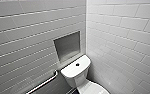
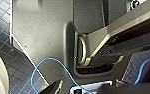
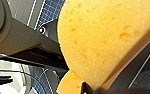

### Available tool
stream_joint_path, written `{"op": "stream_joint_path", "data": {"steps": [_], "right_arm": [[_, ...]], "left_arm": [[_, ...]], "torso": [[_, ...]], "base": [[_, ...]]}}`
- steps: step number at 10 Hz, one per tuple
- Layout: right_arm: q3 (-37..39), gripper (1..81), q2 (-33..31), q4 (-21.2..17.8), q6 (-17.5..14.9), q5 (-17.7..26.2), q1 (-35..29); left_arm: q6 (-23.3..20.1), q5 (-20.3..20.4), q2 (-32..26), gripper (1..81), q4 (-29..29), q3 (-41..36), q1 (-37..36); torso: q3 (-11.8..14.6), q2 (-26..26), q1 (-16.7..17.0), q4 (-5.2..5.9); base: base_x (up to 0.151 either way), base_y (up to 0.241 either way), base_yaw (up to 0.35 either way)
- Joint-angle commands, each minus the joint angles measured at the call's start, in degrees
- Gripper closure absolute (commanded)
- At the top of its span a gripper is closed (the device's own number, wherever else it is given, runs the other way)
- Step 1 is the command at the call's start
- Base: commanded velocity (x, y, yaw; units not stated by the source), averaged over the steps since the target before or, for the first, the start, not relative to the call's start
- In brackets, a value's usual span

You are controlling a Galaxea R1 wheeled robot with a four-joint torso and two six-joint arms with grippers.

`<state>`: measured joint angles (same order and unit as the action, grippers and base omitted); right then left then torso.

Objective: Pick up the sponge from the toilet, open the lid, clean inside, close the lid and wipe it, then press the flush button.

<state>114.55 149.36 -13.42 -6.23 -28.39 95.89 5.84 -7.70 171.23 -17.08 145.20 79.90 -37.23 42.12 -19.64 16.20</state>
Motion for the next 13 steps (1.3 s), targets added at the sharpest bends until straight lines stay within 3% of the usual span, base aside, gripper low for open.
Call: {"op": "stream_joint_path", "data": {"steps": [1, 2, 3, 5, 6, 9, 10, 11, 13], "right_arm": [[-0.7, 81.1, -0.5, 1.8, -0.3, 4.3, 0.2], [-0.7, 81.1, -0.4, 1.8, -0.3, 4.4, 0.1], [-0.7, 81.1, -0.2, 1.8, -0.3, 4.4, 0.0], [-0.1, 81.1, 0.4, 1.8, -0.3, 4.5, -0.1], [0.0, 81.1, 0.6, 1.8, -0.3, 4.5, -0.2], [0.5, 81.1, 1.0, 1.8, -0.3, 4.5, -0.4], [0.9, 81.1, 1.3, 1.8, -0.3, 4.5, -0.6], [1.6, 81.1, 1.8, 1.8, -0.3, 4.5, -0.6], [3.8, 81.1, 3.4, 1.8, -0.3, 5.3, -0.7]], "left_arm": [[-0.2, -3.9, -0.4, 1.0, 0.6, -0.2, -1.5], [-0.2, -3.9, -0.4, 1.0, 0.6, -0.2, -1.5], [-0.2, -3.9, -0.4, 1.0, 0.6, -0.1, -1.5], [-0.2, -3.9, -0.4, 1.0, 0.6, -0.2, -1.5], [-0.2, -3.9, -0.4, 1.0, 0.6, -0.1, -1.5], [-0.2, -4.0, -0.4, 1.0, 0.6, -0.1, -1.5], [-0.2, -4.0, -0.4, 1.0, 0.6, -0.2, -1.5], [-0.2, -4.0, -0.4, 1.0, 0.6, -0.2, -1.5], [-0.2, -4.0, -0.4, 1.0, 0.6, 0.1, -1.5]], "torso": [[5.4, -5.5, 3.5, 0.00], [7.4, -7.5, 4.8, 0.00], [9.6, -9.6, 6.3, -2.07], [13.4, -13.6, 8.9, -4.02], [15.3, -9.9, 6.6, -5.36], [19.9, -12.9, 8.8, -8.19], [16.3, -13.1, 8.9, -5.51], [17.9, -13.2, 9.0, -6.51], [18.7, -13.2, 9.1, -6.95]], "base": [[0.000, 0.000, 0.000], [0.000, 0.000, 0.000], [0.000, 0.000, 0.000], [0.000, 0.000, 0.000], [0.000, 0.000, 0.000], [0.000, 0.000, 0.000], [0.000, 0.000, 0.000], [0.000, 0.000, 0.000], [0.000, 0.000, 0.000]]}}
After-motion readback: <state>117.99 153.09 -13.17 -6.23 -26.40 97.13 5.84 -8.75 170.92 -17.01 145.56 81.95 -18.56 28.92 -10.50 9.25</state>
